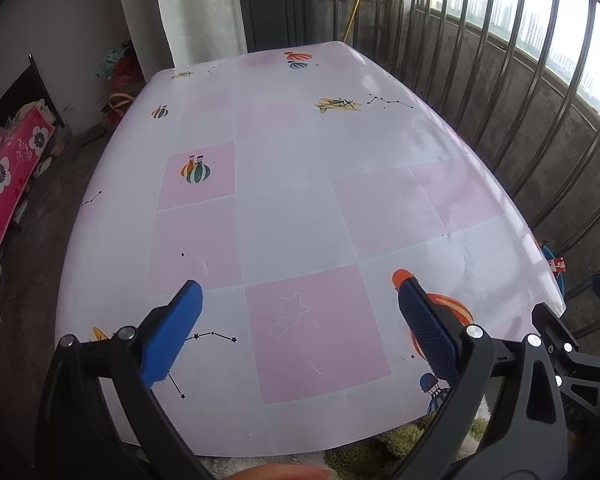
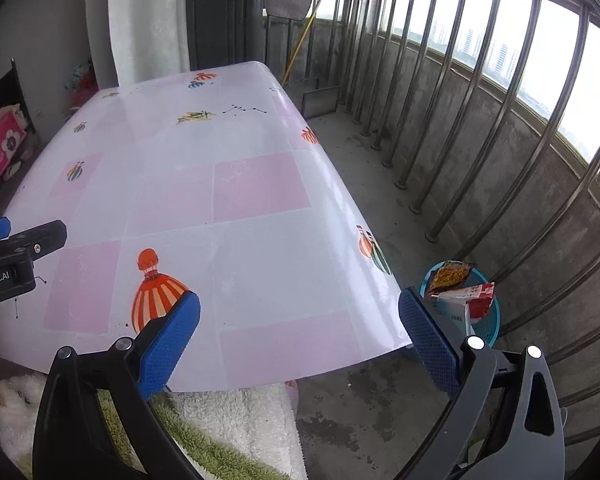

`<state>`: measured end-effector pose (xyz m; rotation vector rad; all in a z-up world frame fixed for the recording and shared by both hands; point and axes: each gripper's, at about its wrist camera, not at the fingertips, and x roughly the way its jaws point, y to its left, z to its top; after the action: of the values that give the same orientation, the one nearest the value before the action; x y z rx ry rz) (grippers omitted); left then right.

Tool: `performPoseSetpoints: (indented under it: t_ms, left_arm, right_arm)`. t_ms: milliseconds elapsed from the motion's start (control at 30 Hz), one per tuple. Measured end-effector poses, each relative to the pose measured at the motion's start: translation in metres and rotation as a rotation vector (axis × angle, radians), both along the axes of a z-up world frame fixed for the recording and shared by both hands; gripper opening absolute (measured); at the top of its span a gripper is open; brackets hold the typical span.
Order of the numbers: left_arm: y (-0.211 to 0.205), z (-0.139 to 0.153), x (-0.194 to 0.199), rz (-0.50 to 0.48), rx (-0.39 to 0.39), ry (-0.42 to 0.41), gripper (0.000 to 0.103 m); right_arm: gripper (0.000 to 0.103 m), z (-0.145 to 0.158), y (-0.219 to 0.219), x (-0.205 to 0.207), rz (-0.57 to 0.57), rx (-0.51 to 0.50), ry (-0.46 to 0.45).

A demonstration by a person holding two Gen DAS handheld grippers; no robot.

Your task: Collect trash

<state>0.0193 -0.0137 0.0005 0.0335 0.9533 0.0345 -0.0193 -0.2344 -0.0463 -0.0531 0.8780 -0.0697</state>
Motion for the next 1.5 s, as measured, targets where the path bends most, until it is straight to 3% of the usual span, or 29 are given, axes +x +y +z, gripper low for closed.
performPoseSetpoints:
  t_ms: [467,1500]
  left_arm:
    - [-0.020,-0.006,0.006,-0.037,0.036,0.028,0.094]
    - [-0.013,-0.001,0.005,-0.042,0.033,0.012,0.094]
  right_arm:
    - [0.096,-0.005,-0.023,0.003,-0.067,-0.004,0.020]
    - [0.096,0.003,-0.017,-0.002,-0.039,-0.025,-0.007]
